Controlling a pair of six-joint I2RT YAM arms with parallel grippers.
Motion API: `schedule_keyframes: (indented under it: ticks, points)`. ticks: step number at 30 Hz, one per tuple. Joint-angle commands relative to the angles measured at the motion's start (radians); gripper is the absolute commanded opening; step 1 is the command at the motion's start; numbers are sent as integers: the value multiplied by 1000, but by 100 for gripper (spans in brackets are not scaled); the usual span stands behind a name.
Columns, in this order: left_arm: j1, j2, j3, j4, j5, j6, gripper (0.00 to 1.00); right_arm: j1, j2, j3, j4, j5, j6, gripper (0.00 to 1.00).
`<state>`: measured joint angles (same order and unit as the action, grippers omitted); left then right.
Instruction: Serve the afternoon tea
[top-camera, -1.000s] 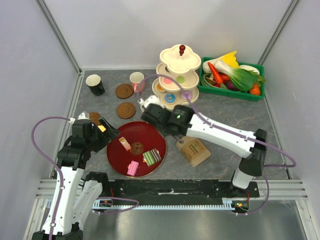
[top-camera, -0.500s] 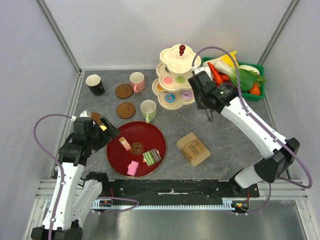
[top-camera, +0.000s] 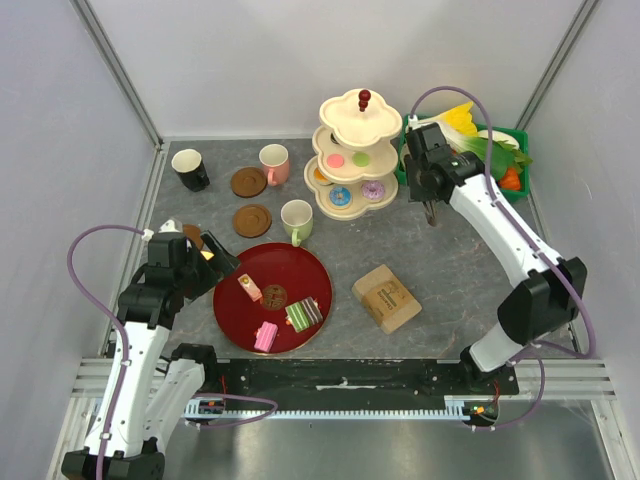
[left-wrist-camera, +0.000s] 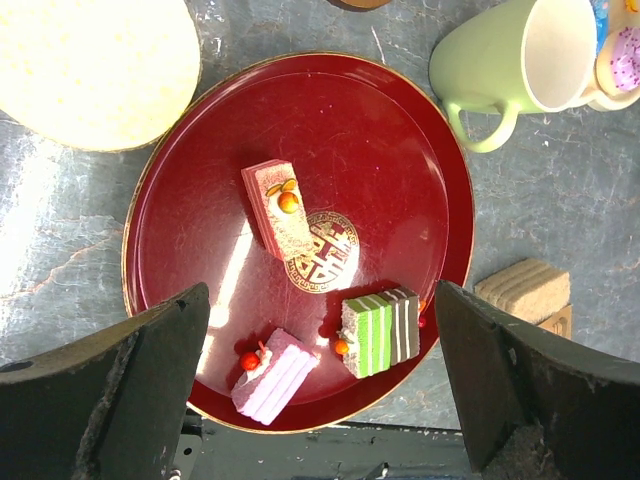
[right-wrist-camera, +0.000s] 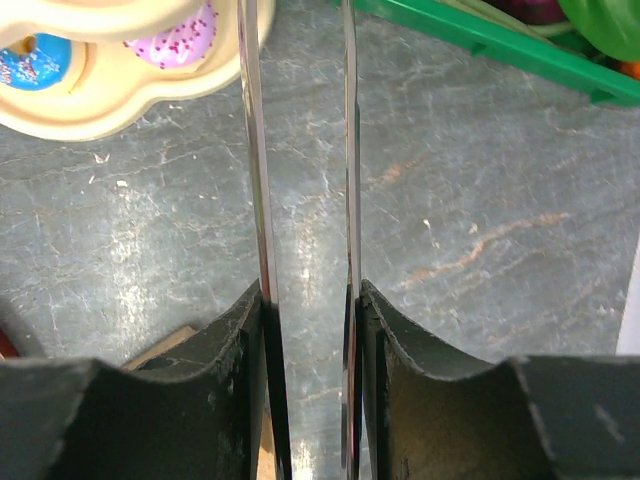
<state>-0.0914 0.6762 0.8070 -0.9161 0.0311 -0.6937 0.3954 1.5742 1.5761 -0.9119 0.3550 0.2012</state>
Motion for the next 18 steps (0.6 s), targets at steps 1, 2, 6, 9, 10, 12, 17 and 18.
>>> schedule_keyframes:
  ticks: [1, 2, 6, 9, 10, 12, 17, 18]
  points:
    - [1, 2, 40, 34, -14, 42, 99, -1, 70, 99, 77, -53, -42, 40]
    - [1, 3, 41, 33, -14, 45, 99, 0, 88, 116, 74, -59, -46, 40]
    - [1, 5, 47, 25, -22, 46, 99, -3, 154, 180, 68, -70, -59, 40]
    - [-1, 5, 50, 23, -28, 45, 99, -1, 188, 214, 76, -91, -71, 40]
    - [2, 5, 52, 23, -27, 46, 99, 0, 197, 222, 82, -94, -75, 40]
    - [1, 5, 54, 23, -27, 46, 99, -1, 217, 237, 88, -97, -86, 40]
    - [-1, 16, 54, 23, -28, 42, 99, 2, 253, 251, 103, -111, -98, 40]
    - [1, 14, 54, 23, -28, 42, 99, -1, 256, 249, 110, -117, -101, 40]
